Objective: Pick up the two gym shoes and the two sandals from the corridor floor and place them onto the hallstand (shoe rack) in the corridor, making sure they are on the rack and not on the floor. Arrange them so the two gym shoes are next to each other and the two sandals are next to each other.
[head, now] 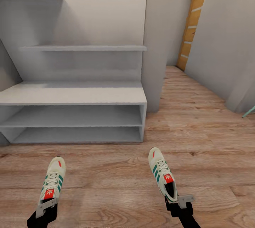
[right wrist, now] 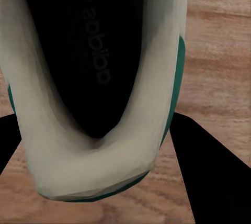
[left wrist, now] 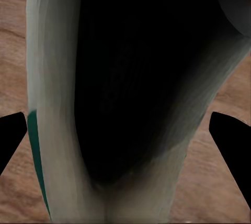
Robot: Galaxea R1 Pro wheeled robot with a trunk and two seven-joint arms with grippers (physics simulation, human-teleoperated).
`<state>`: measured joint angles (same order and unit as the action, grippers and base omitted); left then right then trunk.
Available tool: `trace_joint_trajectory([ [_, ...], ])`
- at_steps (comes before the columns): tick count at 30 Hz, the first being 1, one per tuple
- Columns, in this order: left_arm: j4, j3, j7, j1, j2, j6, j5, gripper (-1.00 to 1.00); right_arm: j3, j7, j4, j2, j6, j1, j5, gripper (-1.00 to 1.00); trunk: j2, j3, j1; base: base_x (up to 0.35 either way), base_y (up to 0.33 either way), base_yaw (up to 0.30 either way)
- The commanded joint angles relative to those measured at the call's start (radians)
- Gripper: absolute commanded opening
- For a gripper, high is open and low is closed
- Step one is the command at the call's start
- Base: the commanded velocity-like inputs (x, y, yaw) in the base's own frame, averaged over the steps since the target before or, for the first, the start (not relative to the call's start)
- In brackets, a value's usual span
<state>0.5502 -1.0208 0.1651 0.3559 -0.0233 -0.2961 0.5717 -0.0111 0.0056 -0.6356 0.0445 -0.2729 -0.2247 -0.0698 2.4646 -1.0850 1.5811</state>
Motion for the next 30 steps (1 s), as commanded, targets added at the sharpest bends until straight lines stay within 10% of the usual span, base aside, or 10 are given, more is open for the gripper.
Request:
trace_joint_trajectory([
  [1,0.002,-0.009,0.008,0.001,-0.001,-0.003,0.007,-1.0,-0.001,-0.001,0.001,0.0,-0.003,0.0,-0.007,-1.0,0.0,-0.001,0.0,-0.018,-0.257,0.204],
  [30,-0.002,0.009,0.01,0.013,-0.016,0.01,0.012,-1.0,0.006,-0.003,0.035,0.012,-0.002,-0.001,-0.007,-1.0,0.0,-0.001,0.0,-0.001,-0.057,0.015],
])
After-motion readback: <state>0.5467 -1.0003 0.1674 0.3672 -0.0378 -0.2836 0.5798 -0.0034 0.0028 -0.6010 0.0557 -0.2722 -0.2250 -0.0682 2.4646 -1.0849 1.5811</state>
